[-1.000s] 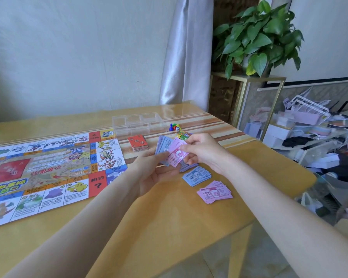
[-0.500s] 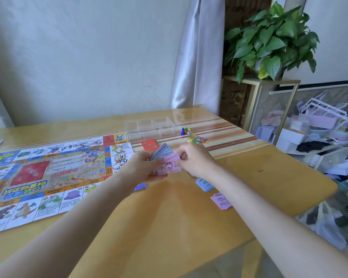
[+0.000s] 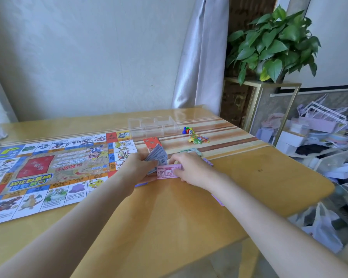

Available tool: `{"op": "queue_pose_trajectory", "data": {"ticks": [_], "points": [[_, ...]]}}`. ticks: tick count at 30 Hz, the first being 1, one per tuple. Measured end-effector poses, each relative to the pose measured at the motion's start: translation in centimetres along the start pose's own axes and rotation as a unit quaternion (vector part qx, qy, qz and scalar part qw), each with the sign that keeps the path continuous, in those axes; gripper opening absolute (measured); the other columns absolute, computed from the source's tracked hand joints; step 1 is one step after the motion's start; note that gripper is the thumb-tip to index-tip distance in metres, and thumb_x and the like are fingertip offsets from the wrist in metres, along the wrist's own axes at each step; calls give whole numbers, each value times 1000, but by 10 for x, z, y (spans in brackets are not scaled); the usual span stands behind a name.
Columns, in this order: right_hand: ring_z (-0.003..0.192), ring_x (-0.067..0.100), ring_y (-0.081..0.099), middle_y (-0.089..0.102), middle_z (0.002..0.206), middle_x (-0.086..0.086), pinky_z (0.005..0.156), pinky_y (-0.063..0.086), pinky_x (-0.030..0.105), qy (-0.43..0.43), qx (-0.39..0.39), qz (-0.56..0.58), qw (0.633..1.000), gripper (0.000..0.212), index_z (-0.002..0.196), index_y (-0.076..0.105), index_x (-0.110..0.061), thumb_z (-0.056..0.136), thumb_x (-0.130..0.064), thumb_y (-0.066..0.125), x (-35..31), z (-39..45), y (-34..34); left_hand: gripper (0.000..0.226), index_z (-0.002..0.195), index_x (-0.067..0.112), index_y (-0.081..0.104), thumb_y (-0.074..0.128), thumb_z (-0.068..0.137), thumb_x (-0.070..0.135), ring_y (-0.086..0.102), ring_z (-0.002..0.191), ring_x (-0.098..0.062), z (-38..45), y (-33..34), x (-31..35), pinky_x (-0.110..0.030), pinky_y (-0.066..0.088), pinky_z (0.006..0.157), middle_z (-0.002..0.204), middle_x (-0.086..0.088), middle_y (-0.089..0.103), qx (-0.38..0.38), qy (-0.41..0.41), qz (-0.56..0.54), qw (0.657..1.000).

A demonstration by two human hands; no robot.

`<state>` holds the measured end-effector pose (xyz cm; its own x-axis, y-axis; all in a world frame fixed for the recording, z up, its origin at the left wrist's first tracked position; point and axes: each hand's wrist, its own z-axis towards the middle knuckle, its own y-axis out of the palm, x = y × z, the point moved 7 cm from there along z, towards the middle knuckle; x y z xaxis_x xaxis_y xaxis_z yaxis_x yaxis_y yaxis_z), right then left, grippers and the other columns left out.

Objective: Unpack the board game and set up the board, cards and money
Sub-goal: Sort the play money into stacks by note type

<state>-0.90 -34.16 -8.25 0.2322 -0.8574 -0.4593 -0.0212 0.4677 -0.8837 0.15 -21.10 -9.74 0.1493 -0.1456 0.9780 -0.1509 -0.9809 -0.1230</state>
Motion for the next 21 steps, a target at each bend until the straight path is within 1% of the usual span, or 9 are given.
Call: {"op": "queue_pose_trajectory", "data": {"ticks": [2, 4, 6, 8, 11, 13, 15, 19, 21], "points": [[77, 22, 54, 48, 88, 6, 54, 36, 23, -15, -4, -14, 1000, 26, 115, 60, -9, 94, -5, 46, -3, -2, 1, 13, 101, 11, 60, 52, 93, 5, 64, 73, -18, -1, 3, 0, -21, 57, 60, 89, -10, 64, 1, 3, 5, 1000], [76, 21, 53, 49, 89, 6, 53, 36, 22, -14, -3, -21, 1000, 23, 112, 60, -10, 93, -6, 48, -2, -4, -4, 14, 102, 11, 61, 51, 94, 5, 65, 74, -20, -3, 6, 1, -22, 56, 63, 94, -12, 64, 1, 7, 8, 1000], [67, 18, 52, 54, 86, 4, 57, 40, 26, -10, 12, -6, 1000, 15, 101, 59, -15, 90, -6, 54, 3, -6, -20, 15, 104, 10, 60, 49, 94, 4, 64, 74, -21, -5, 12, 5, -22, 56, 64, 94, -14, 64, -8, 16, 4, 1000], [55, 14, 53, 59, 75, 4, 56, 44, 26, 14, 20, 53, 998, 14, 90, 54, -16, 87, -3, 58, 14, -8, -43, 15, 104, 7, 58, 47, 95, 3, 63, 74, -22, -6, 17, 12, -22, 55, 66, 91, -17, 64, -17, 27, 2, 999], [49, 11, 50, 58, 61, 2, 47, 38, 19, 73, -45, 139, 987, 15, 87, 55, -12, 85, 2, 61, 36, -23, -74, 11, 100, 4, 58, 48, 95, 3, 65, 76, -22, -9, 27, 21, -24, 56, 68, 87, -17, 66, -44, 25, -31, 998], [48, 9, 51, 58, 58, 1, 43, 37, 17, 111, -123, 154, 974, 15, 86, 57, -10, 85, 4, 61, 52, -38, -81, 10, 98, 6, 59, 51, 93, 3, 68, 73, -22, -15, 40, 21, -26, 58, 66, 86, -16, 68, -82, 6, -43, 996], [48, 7, 51, 58, 61, 3, 42, 39, 16, 144, -183, 140, 962, 14, 85, 58, -8, 85, 5, 61, 66, -53, -77, 13, 101, 7, 61, 53, 92, 3, 70, 68, -21, -24, 53, 16, -27, 59, 64, 84, -15, 70, -119, -11, -15, 993], [44, 5, 51, 56, 64, 8, 41, 40, 16, 174, -211, 131, 953, 15, 82, 57, -8, 84, 6, 61, 80, -66, -56, 20, 109, 5, 61, 55, 91, 2, 70, 67, -23, -36, 72, 7, -29, 59, 62, 90, -18, 71, -153, -32, -17, 988], [45, 9, 53, 57, 64, 11, 40, 40, 16, 173, -215, 100, 956, 17, 79, 56, -8, 83, 7, 63, 84, -67, -46, 21, 111, 4, 60, 55, 91, 1, 71, 70, -23, -38, 78, 7, -30, 60, 64, 94, -20, 71, -166, -42, -31, 985]]}}
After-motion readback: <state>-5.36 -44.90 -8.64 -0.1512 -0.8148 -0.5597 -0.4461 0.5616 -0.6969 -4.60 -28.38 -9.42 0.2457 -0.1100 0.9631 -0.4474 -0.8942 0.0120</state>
